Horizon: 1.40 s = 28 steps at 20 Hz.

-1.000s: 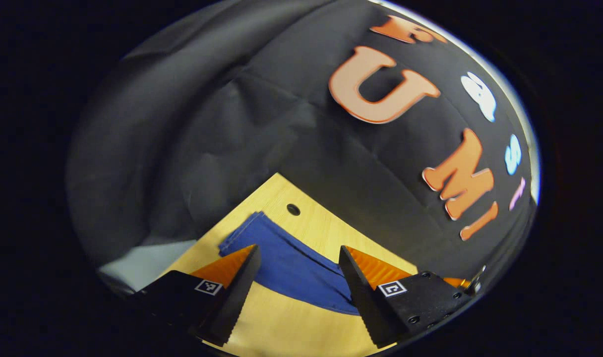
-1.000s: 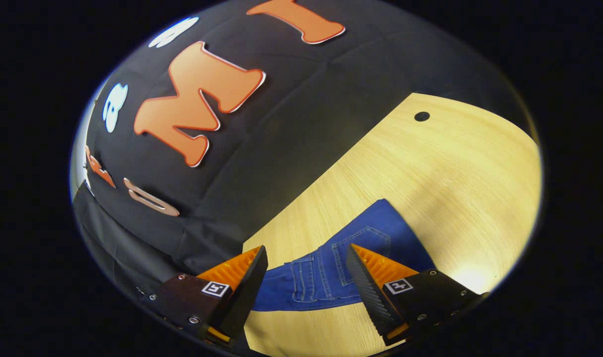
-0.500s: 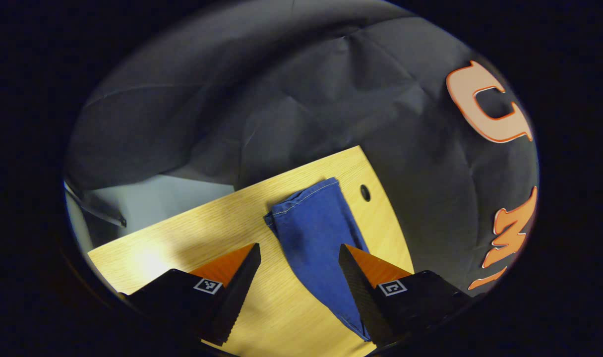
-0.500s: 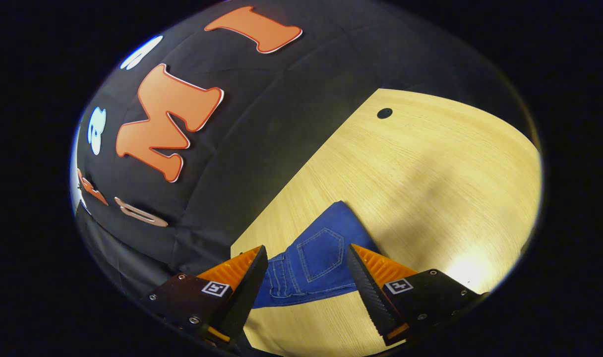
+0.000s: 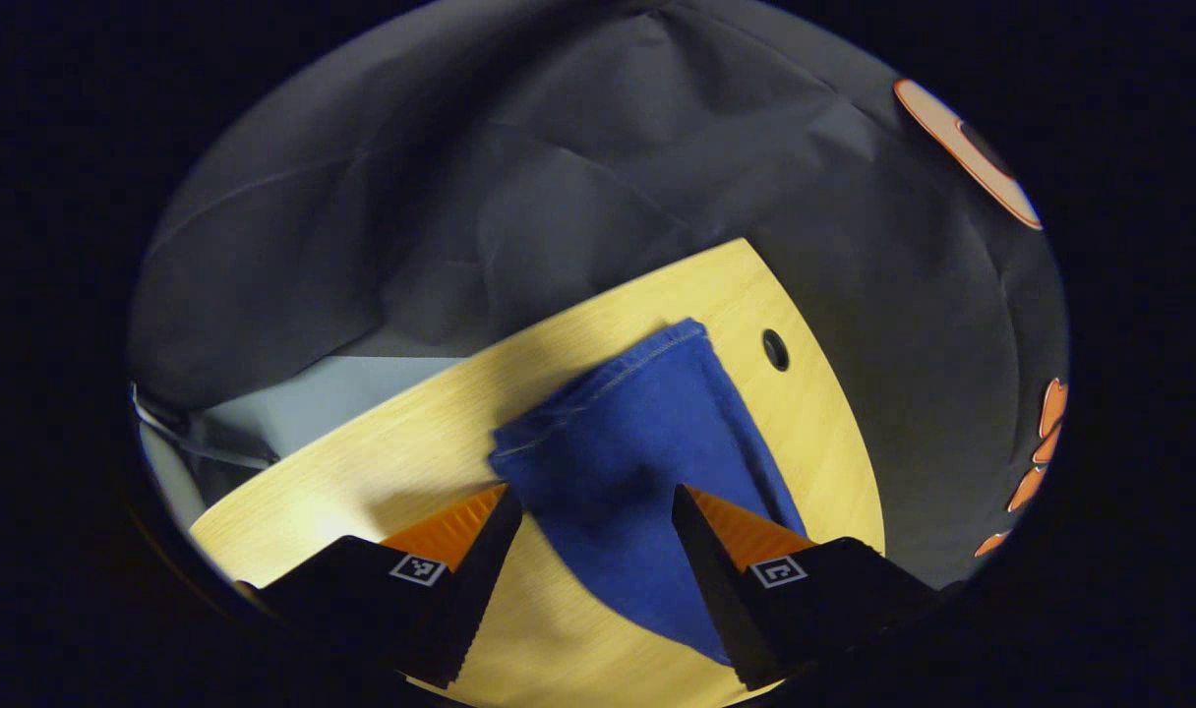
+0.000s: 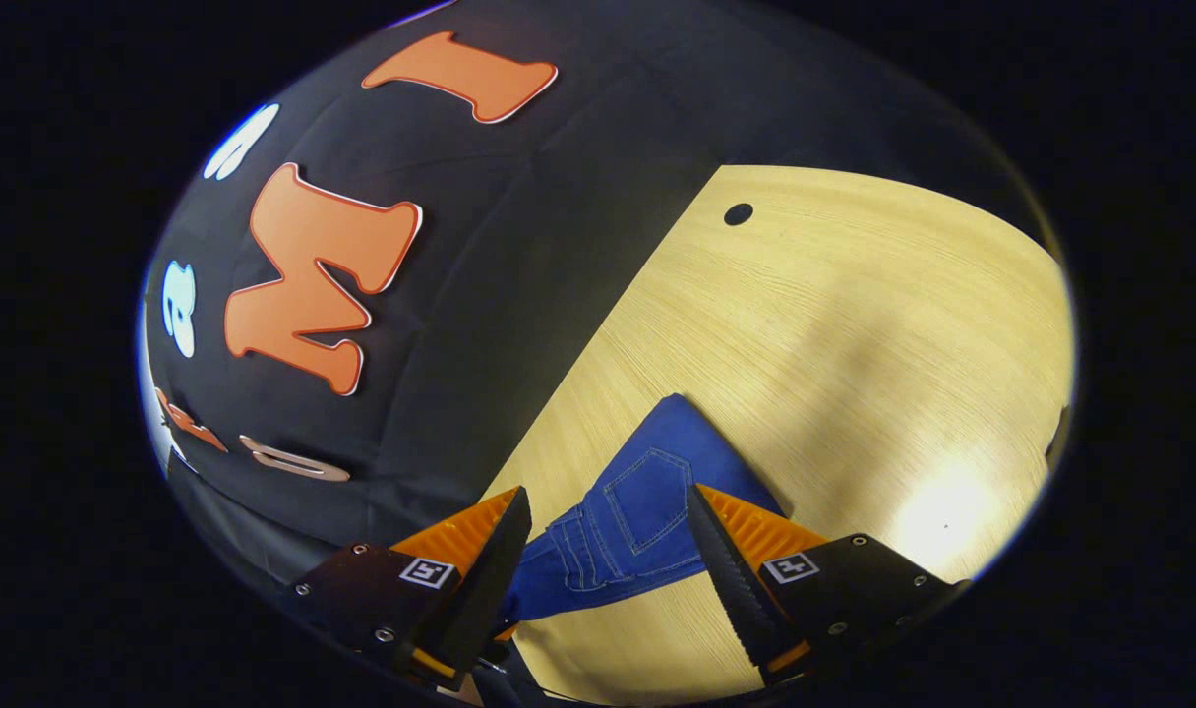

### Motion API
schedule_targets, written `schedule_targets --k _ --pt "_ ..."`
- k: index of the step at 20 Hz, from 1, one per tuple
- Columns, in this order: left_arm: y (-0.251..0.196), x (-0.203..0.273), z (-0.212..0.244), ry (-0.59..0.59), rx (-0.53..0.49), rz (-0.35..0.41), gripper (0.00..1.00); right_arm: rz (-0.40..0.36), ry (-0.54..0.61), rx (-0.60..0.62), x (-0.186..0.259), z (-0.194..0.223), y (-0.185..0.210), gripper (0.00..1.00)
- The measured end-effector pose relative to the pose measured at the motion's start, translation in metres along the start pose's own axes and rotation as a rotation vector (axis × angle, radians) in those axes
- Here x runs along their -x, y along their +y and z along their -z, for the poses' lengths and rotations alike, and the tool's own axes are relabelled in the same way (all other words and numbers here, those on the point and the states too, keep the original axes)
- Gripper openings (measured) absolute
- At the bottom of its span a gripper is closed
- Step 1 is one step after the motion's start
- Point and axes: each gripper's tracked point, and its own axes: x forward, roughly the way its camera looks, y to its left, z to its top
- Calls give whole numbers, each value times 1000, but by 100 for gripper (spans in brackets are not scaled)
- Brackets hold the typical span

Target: Grasp the waist and the cuffs of the jeans and fold them to make the two legs overlap; first hold the waist and fold one-third of the jeans toward the cuffs, then hold the cuffs and fold the remaining one-third in the same direction to finish folding.

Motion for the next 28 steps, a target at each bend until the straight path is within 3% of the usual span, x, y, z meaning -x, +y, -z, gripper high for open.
schedule_targets --k 4,5,7,9,12,17,22,28 --pt "-26 -19 -9 -77 -77 15 95 20 1 4 2 2 -9 98" --pt "-18 -15 -11 -104 -70 -26 94 18 -5 -6 6 1 -10 98" --pt "2 -14 -12 -106 -85 -121 51 29 -24 -7 12 -4 -18 98" --pt "-5 7 -14 -118 -50 -38 7 44 -38 0 20 -8 -28 98" --pt "-22 57 -32 -184 64 98 1 53 -67 -6 35 -20 -38 98" --pt "-49 177 -59 -283 -40 243 1 -10 -153 -124 60 -48 -48 98" --pt "-131 245 -24 -386 -289 359 3 -3 -203 -65 83 -72 -65 98" --pt "-248 292 48 -418 -563 435 1 -87 -204 -42 125 -89 -60 98"
